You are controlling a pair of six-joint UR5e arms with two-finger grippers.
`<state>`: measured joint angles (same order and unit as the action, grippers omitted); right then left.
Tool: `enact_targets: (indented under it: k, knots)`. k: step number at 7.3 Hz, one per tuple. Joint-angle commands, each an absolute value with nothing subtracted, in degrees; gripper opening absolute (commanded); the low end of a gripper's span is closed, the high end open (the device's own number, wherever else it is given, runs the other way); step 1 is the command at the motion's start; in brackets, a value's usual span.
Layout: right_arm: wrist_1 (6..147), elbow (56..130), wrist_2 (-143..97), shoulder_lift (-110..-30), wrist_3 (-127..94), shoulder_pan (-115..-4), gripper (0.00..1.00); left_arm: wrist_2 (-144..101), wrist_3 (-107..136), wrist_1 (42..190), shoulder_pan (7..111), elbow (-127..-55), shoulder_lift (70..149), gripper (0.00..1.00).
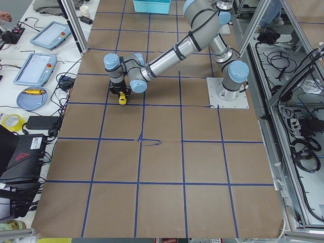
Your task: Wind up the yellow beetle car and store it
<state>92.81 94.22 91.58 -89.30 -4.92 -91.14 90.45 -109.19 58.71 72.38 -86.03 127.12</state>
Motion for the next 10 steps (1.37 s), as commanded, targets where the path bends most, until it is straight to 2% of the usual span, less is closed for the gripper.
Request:
enact_targets:
  k: [1,10]
  knots:
    - [92.81,94.22,91.58,-89.3,-4.92,-91.14,1.0,90.44,-110.03,58.71,71.02,-86.04,127.26,0.02]
    - [92.9,94.48,91.76,-89.3,-5.01,-90.97,1.0,90.35,-113.71,58.62,68.3,-86.04,127.27,0.0]
